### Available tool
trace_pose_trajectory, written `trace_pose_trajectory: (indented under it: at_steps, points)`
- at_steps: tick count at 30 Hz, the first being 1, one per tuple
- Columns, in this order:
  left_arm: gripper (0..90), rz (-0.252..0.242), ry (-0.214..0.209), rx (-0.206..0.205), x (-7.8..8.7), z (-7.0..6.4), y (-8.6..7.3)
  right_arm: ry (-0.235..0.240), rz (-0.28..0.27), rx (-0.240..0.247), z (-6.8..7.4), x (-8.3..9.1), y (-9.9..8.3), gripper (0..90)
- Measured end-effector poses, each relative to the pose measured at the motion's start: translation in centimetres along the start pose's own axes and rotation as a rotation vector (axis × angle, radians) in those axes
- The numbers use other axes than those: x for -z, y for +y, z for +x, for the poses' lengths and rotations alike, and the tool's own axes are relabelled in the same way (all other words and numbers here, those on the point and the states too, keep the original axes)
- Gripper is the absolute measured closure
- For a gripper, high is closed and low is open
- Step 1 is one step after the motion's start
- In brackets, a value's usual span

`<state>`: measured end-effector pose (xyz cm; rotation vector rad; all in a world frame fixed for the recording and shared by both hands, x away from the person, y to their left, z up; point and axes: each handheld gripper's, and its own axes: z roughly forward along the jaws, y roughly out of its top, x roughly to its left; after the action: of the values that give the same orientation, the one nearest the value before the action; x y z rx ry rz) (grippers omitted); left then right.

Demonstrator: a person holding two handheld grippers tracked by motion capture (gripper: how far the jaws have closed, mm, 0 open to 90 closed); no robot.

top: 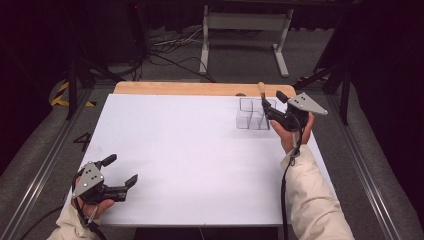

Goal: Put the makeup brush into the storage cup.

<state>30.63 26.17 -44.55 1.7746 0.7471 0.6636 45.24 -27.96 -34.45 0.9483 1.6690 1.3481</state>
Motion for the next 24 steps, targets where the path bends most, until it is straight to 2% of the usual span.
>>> trace_pose_trajectory:
  at_steps: [9, 12, 21, 24]
  points:
    - [6.1, 0.000, 0.000, 0.000, 0.0, 0.0, 0.0, 0.031, 0.002, 0.025, 0.6, 1.2, -0.4, 37.0]
    - [6.1, 0.000, -0.003, -0.001, -0.1, 0.0, 0.0, 0.033, -0.007, 0.022, 0.6, 1.6, -0.5, 36.2]
    - [6.0, 0.003, -0.003, -0.003, -0.1, -0.1, 0.0, 0.020, 0.000, 0.027, 0.8, 2.6, -1.0, 24.9]
    - [6.0, 0.003, -0.003, -0.004, -0.1, -0.1, 0.0, 0.020, -0.005, 0.030, 0.8, 2.8, -1.1, 23.7]
